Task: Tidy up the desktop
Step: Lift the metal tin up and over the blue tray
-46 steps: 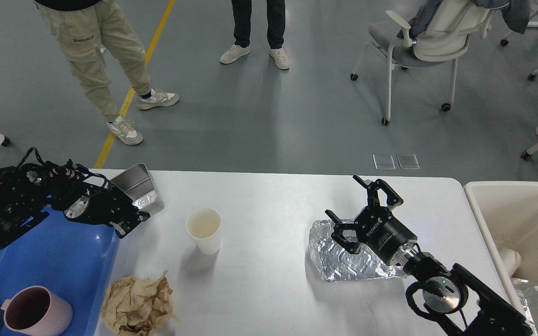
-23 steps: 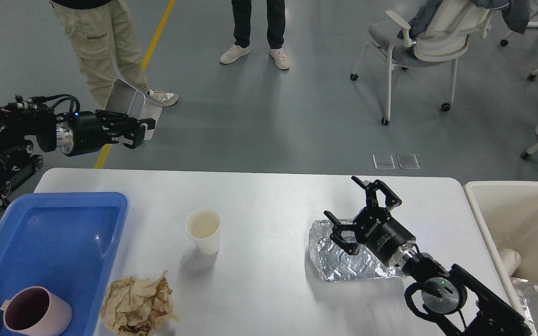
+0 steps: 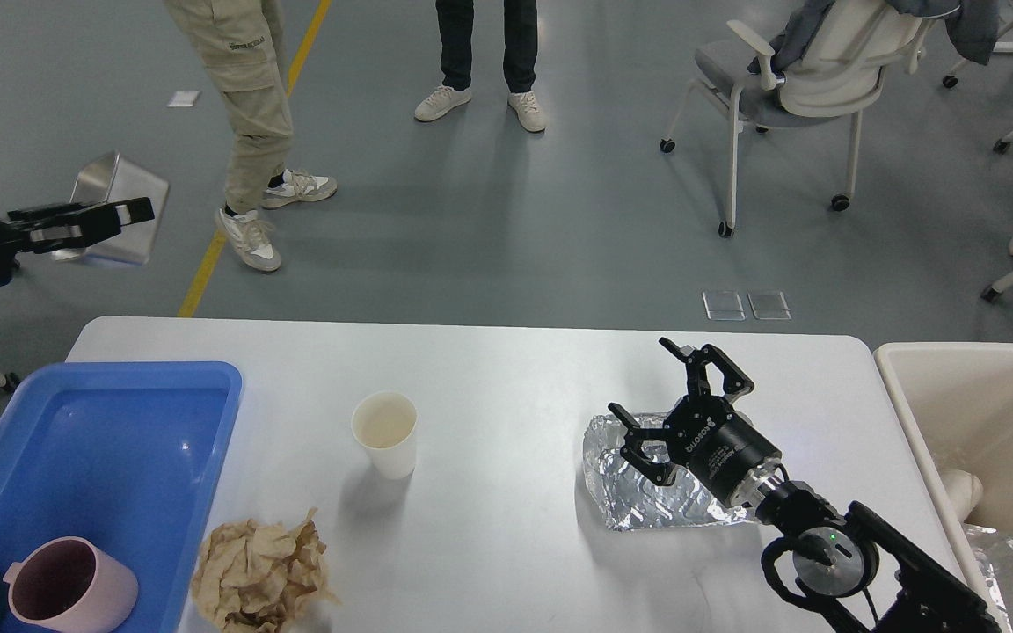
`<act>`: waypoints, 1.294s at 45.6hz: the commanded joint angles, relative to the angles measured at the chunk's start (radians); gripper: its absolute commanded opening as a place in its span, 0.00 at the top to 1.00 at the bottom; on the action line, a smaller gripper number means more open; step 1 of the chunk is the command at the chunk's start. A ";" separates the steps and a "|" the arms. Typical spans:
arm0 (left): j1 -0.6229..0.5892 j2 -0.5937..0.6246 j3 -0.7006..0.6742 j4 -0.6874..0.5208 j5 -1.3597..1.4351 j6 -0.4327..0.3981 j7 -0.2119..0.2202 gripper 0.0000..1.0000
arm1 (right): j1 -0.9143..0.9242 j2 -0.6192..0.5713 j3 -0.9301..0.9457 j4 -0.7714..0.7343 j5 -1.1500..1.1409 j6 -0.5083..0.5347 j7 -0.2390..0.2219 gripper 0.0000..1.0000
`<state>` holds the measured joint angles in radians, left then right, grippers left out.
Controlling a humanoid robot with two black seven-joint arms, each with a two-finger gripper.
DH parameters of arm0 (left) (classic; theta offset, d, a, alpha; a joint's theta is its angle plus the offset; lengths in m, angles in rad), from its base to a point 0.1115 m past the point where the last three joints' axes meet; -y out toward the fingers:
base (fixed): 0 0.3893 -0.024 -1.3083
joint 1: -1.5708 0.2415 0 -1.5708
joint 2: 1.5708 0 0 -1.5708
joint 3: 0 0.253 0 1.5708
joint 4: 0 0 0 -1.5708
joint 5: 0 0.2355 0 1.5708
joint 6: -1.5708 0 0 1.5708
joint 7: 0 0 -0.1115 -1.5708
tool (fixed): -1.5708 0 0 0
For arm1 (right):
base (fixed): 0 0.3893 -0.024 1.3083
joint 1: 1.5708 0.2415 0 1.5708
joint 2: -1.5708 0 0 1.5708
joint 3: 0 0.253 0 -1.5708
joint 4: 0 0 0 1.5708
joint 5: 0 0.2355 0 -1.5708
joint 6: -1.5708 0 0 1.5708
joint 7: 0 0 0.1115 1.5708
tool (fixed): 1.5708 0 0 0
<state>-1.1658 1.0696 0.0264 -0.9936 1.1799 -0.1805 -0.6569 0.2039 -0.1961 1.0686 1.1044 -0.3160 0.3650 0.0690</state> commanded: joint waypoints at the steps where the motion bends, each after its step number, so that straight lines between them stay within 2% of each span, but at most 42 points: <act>1: 0.031 0.159 0.003 -0.134 0.001 -0.014 -0.004 0.95 | -0.003 -0.006 -0.001 0.000 0.000 0.000 0.000 0.00; 8: 0.095 0.312 0.001 -0.226 0.003 -0.004 -0.018 1.00 | -0.006 -0.006 -0.001 0.002 -0.002 0.000 0.000 0.00; 13: 0.144 0.388 0.004 -0.247 0.007 0.007 -0.064 1.00 | -0.008 -0.005 -0.001 0.005 -0.002 0.000 0.000 0.00; 24: 0.192 0.440 0.012 -0.243 -0.002 0.072 -0.073 1.00 | -0.012 0.003 -0.001 0.006 -0.020 -0.001 0.000 0.00; 29: 0.195 0.437 0.088 -0.232 0.001 0.139 -0.069 1.00 | -0.018 0.003 0.001 0.006 -0.018 -0.001 0.000 0.00; 39: 0.202 0.349 0.211 -0.166 0.027 0.240 -0.061 1.00 | -0.027 0.003 0.002 0.009 -0.020 -0.001 0.002 0.00; 46: 0.261 0.222 0.262 0.009 0.067 0.302 -0.050 1.00 | -0.035 0.003 0.004 0.009 -0.020 -0.001 0.002 0.00; 53: 0.336 0.084 0.259 0.225 0.063 0.315 -0.053 1.00 | -0.041 0.003 0.005 0.009 -0.020 0.000 0.002 0.00; 59: 0.336 -0.014 0.262 0.314 0.064 0.315 -0.052 1.00 | -0.041 0.001 0.007 0.009 -0.020 0.002 0.002 0.00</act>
<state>-0.8346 1.1350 0.2860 -0.7554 1.2436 0.1341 -0.7091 0.1632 -0.1935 1.0738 1.1139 -0.3359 0.3647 0.0707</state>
